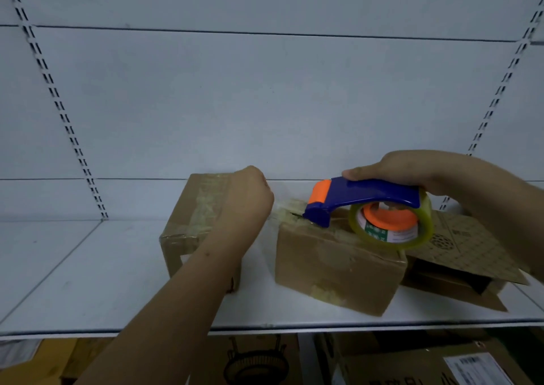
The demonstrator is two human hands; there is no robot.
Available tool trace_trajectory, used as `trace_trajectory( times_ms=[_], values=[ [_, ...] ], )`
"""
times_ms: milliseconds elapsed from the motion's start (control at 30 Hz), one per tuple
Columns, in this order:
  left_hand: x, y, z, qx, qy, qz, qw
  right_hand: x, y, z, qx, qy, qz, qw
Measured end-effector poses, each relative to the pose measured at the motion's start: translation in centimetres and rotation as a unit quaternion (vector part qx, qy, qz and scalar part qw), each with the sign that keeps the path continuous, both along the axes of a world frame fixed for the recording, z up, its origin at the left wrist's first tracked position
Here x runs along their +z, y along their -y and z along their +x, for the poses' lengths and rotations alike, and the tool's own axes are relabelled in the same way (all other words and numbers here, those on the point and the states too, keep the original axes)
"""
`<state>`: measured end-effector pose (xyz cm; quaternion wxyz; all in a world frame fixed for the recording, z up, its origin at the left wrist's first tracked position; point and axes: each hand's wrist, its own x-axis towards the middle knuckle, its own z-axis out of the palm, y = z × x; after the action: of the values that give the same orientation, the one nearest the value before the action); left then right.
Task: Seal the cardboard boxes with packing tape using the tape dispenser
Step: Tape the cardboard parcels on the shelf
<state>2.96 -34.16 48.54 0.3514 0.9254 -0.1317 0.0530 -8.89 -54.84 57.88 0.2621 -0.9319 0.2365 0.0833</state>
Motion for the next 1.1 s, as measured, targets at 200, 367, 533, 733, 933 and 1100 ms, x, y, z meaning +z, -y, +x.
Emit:
trace_trajectory(
  times_ms=[200,367,533,733,933,1100],
  values=[
    [0.1,-0.2,1.0,-0.014,-0.055,0.151,0.987,-0.2,0.1,0.9,0.002,-0.022,0.005,1.000],
    [0.0,0.2,1.2,-0.005,-0.030,0.235,0.972,-0.3,-0.6,1.8,0.014,-0.022,-0.036,0.999],
    [0.1,1.9,0.2,-0.073,-0.097,0.313,0.942,-0.5,-0.7,1.9,0.015,-0.023,-0.034,0.999],
    [0.2,2.2,1.0,-0.091,-0.318,0.275,0.903,-0.8,-1.0,2.2,0.025,-0.023,-0.037,0.999],
    [-0.1,1.4,0.4,-0.045,-0.283,0.234,0.929,-1.0,-0.9,2.2,0.025,-0.021,-0.037,0.999],
    [0.9,1.8,0.5,-0.025,-0.171,-0.033,0.984,-1.2,-0.8,2.2,0.026,-0.007,-0.043,0.999]
  ],
)
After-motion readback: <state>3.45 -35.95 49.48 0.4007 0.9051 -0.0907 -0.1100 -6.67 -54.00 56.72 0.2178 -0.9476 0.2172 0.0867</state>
